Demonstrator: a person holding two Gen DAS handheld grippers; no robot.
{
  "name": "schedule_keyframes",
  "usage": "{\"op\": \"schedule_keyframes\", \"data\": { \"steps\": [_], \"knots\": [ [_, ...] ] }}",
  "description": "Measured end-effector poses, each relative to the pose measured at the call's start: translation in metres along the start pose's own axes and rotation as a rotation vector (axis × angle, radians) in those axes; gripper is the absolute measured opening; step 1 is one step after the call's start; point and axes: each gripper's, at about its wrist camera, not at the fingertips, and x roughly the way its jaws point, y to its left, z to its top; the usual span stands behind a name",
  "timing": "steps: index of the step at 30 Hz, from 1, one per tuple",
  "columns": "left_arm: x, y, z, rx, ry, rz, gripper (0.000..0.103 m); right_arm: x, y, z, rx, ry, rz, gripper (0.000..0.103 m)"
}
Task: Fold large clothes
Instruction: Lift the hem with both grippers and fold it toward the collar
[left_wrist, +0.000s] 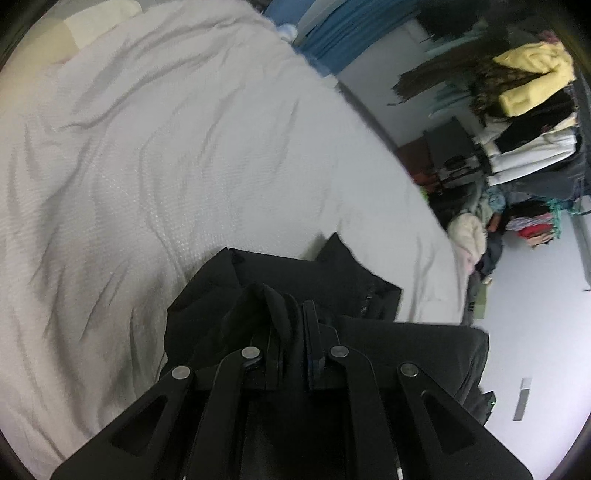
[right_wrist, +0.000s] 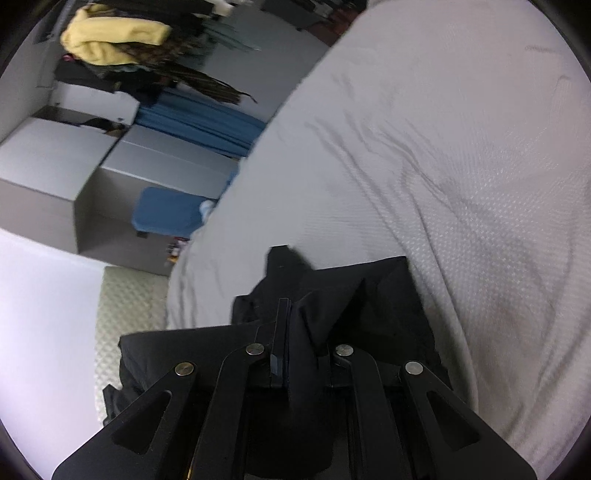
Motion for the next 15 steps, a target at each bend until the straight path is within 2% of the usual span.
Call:
{"op": "schedule_keyframes", "data": {
  "steps": [4, 7, 9, 13, 15],
  "knots": [
    [0.042, 0.009, 0.013, -0.022, 0.053, 0.033, 0.010, 0.030, -0.022, 0.000, 0.029, 0.013, -0.001, 0.007],
    [0.064, 0.009, 0.019, -0.024, 0.052, 0.042, 0.010, 0.047, -0.036, 0.004, 0.042, 0.029, -0.002, 0.006],
    [0.077, 0.007, 0.021, -0.003, 0.049, 0.059, 0.010, 0.052, -0.042, 0.007, 0.032, 0.029, -0.006, 0.003],
    [0.104, -0.004, 0.021, 0.110, 0.048, 0.124, 0.010, 0.057, -0.054, 0.009, 0.049, 0.043, 0.009, 0.004],
    [0.106, -0.003, 0.022, 0.103, 0.042, 0.119, 0.010, 0.058, -0.057, 0.010, 0.066, 0.048, 0.023, 0.004]
  ]
}}
